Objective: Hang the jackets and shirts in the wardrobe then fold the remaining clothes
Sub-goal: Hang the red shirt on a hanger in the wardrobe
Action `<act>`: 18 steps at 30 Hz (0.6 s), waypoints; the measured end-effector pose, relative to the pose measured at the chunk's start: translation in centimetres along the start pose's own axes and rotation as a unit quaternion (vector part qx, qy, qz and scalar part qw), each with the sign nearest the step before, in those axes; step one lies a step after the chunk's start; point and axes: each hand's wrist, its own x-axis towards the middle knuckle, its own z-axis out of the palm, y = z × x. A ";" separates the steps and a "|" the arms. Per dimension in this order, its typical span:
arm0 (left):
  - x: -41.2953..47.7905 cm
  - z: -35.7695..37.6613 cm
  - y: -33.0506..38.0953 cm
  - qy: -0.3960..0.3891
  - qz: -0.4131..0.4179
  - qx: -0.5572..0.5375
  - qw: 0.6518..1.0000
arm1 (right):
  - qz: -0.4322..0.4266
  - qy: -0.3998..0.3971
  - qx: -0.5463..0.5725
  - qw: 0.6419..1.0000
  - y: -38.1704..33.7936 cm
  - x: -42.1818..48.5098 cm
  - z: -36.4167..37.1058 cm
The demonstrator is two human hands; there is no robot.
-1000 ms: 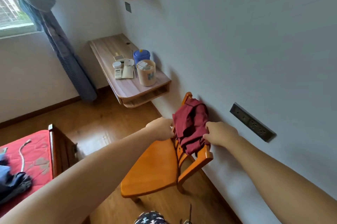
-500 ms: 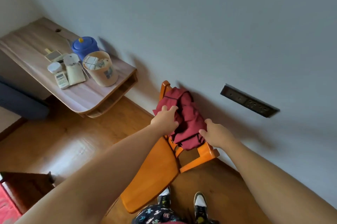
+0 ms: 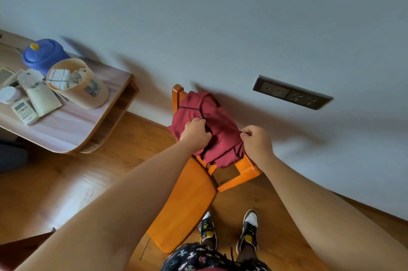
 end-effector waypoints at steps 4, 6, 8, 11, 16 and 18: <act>-0.9 -0.2 0.3 -0.049 0.031 -0.080 0.995 | 0.024 0.033 0.107 0.993 -1.0 -0.5 -1.0; -1.5 -0.5 0.9 -0.074 0.038 -0.149 0.985 | 0.046 0.031 0.190 0.980 -2.3 -0.9 -1.6; -2.2 -1.3 1.7 -0.093 0.037 -0.191 0.977 | 0.042 0.033 0.232 0.971 -4.0 -1.2 -2.4; -3.2 -2.8 3.1 -0.104 0.055 -0.201 0.973 | 0.029 0.055 0.278 0.959 -7.2 -1.5 -4.3; -4.7 -6.2 5.0 -0.029 0.115 -0.213 0.970 | -0.021 0.036 0.354 0.934 -13.0 -2.2 -7.8; -5.3 -8.1 5.0 0.003 0.118 -0.236 0.964 | -0.068 0.045 0.314 0.946 -14.6 -2.5 -9.2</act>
